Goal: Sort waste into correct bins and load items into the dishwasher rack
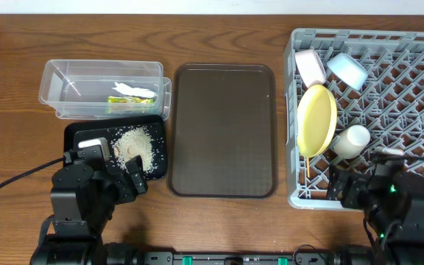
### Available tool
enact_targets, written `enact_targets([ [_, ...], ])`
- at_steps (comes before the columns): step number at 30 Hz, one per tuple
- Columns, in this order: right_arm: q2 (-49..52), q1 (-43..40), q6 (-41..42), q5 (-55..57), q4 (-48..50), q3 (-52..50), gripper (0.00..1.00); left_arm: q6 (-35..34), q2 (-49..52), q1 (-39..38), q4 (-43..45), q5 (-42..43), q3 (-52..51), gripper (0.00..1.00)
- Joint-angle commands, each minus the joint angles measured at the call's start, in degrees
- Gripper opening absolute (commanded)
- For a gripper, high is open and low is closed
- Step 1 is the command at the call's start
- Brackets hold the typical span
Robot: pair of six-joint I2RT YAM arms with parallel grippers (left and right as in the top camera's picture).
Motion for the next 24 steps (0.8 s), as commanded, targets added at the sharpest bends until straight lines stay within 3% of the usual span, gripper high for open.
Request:
enact_targets([
  [1, -5.2, 0.8, -4.7, 0.6, 6.6, -4.1, 0.99, 0.1, 0.1, 0.0, -0.2, -0.1, -0.4, 0.94],
  [8, -18.9, 1.5, -4.6, 0.1, 26.3, -18.2, 0.99, 0.1, 0.1, 0.0, -0.2, -0.1, -0.4, 0.94],
  [15, -26.2, 2.2, -4.9, 0.2, 45.9, -30.1, 0.99, 0.1, 0.1, 0.0, -0.2, -0.1, -0.4, 0.94],
  [21, -27.3, 2.2, -9.0, 0.2, 55.3, -37.1, 0.99, 0.1, 0.1, 0.0, -0.2, -0.1, -0.4, 0.94],
  [24, -27.3, 2.2, -9.7, -0.2, 54.3, -39.8, 0.99, 0.1, 0.1, 0.0, -0.2, -0.1, -0.4, 0.94],
])
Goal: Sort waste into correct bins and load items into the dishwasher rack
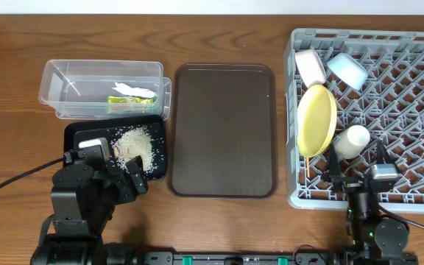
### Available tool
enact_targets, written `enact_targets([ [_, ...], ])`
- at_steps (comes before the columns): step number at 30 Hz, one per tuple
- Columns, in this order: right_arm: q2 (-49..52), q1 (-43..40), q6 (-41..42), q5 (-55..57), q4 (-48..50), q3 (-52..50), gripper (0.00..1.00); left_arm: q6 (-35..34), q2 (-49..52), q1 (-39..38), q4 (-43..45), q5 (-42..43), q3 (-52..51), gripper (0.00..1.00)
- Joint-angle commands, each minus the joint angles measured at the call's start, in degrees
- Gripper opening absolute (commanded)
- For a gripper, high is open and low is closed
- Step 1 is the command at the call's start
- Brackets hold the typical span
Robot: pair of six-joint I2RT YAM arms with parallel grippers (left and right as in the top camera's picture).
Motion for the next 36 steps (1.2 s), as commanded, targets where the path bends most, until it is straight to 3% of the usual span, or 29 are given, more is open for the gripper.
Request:
enact_targets([
  [1, -0.4, 1.1, -2.4, -0.2, -3.9, -1.8, 0.99, 0.1, 0.1, 0.0, 0.0, -0.1, -0.3, 0.94],
  [4, -0.4, 1.0, -2.4, 0.0, -8.7, -1.8, 0.99, 0.1, 0.1, 0.0, 0.0, -0.1, -0.3, 0.95],
  [36, -0.3, 1.0, -2.4, 0.1, -8.3, -1.8, 0.99, 0.1, 0.1, 0.0, 0.0, -0.1, -0.3, 0.95],
])
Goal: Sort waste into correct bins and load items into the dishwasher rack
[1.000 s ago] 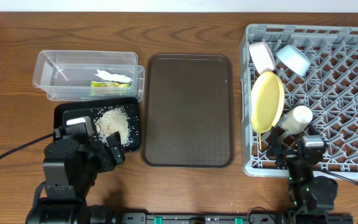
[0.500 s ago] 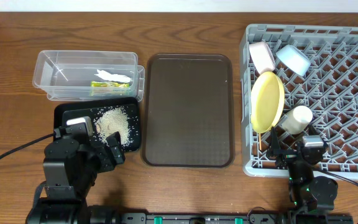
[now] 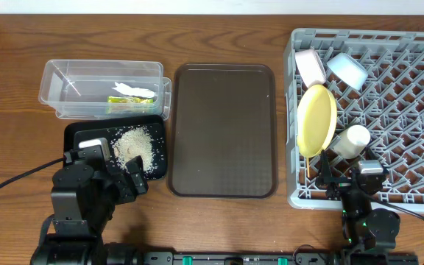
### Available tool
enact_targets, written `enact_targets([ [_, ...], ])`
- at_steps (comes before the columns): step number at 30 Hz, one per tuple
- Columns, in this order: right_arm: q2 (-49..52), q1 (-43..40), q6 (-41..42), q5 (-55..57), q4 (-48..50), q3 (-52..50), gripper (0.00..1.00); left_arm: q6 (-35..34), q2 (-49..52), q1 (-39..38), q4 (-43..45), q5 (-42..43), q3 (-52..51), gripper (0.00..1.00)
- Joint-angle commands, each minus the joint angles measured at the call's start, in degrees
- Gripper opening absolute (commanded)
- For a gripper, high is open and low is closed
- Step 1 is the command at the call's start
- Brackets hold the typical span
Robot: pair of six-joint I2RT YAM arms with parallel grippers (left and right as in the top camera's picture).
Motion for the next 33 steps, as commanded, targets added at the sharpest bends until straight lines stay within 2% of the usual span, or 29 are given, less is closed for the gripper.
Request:
enact_targets([
  [1, -0.5, 1.0, -0.6, 0.1, -0.2, -0.1, 0.99, 0.1, 0.1, 0.0, 0.0, -0.1, -0.3, 0.95],
  [7, -0.5, 1.0, -0.6, 0.1, -0.2, -0.1, 0.99, 1.0, -0.7, 0.0, 0.3, -3.5, -1.1, 0.95],
  [10, -0.5, 1.0, -0.6, 0.1, -0.2, -0.1, 0.99, 3.5, -3.8, -0.1, 3.5, -3.9, -4.8, 0.95],
  [21, -0.5, 1.0, -0.6, 0.1, -0.2, -0.1, 0.99, 4.5, -25.5, -3.0, 25.3, -5.2, -30.4, 0.95],
  [28, -0.5, 1.0, -0.6, 0.1, -0.2, -0.1, 0.99, 4.5, -31.7, -4.8, 47.9, -6.3, -45.5, 0.95],
  [33, -0.5, 1.0, -0.6, 0.1, -0.2, -0.1, 0.99, 6.2, -31.7, -4.8, 48.0, -6.3, -46.1, 0.95],
])
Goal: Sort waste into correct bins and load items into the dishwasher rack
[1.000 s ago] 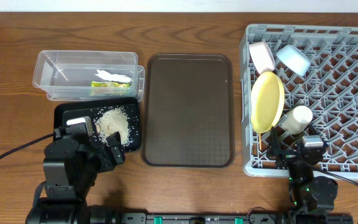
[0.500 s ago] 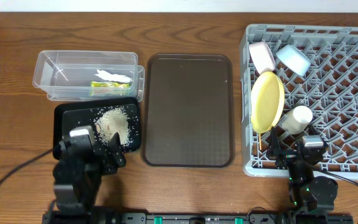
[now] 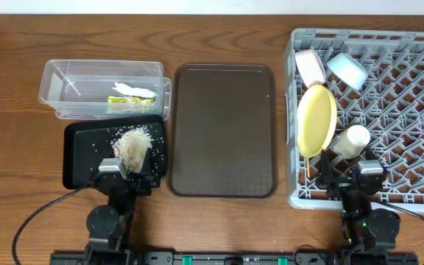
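Only the overhead view is given. The brown tray (image 3: 223,129) in the middle lies bare. A clear bin (image 3: 61,81) holds a white scrap and a green wrapper (image 3: 127,101). In front of it, a black bin (image 3: 79,151) holds a heap of pale crumbs (image 3: 132,141). The grey dishwasher rack (image 3: 411,110) carries a yellow plate (image 3: 316,121) on edge, a white cup (image 3: 352,140), a pinkish bowl (image 3: 310,66) and a pale blue container (image 3: 347,70). My left gripper (image 3: 129,179) sits at the black bin's front edge. My right gripper (image 3: 352,180) sits at the rack's front edge. Neither holds anything.
Both arms are folded low at the table's front edge. A black cable (image 3: 43,213) runs from the left arm across the wood. The rack's right half has bare grid cells.
The left arm, which stood bulky at the front left corner of the black bin, now sits folded lower and further right at the bin's front edge. The right arm has not moved.
At first the right arm stood tall at the rack's front right corner, and the left arm covered the black bin's corner. The right arm then sat folded low at the rack's front edge and stayed there. Now the left arm is folded low too.
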### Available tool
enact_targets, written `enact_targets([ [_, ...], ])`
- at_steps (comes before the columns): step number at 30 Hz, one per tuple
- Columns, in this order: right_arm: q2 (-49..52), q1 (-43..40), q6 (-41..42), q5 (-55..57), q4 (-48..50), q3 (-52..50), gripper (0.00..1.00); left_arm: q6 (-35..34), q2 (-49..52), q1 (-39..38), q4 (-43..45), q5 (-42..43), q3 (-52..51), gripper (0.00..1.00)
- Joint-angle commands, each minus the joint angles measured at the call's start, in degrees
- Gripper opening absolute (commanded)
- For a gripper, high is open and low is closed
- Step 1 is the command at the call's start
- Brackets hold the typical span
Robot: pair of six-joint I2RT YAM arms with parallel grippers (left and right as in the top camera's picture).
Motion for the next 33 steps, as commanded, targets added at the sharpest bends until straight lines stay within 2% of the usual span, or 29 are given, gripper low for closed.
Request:
enact_targets([
  [1, -0.3, 1.0, -0.6, 0.1, -0.2, -0.1, 0.99, 2.0, -0.6, -0.2, -1.7, -1.1, -1.1, 0.95],
  [33, -0.3, 1.0, -0.6, 0.1, -0.2, -0.1, 0.99, 2.0, -0.4, -0.2, -2.8, -0.9, -1.1, 0.95],
])
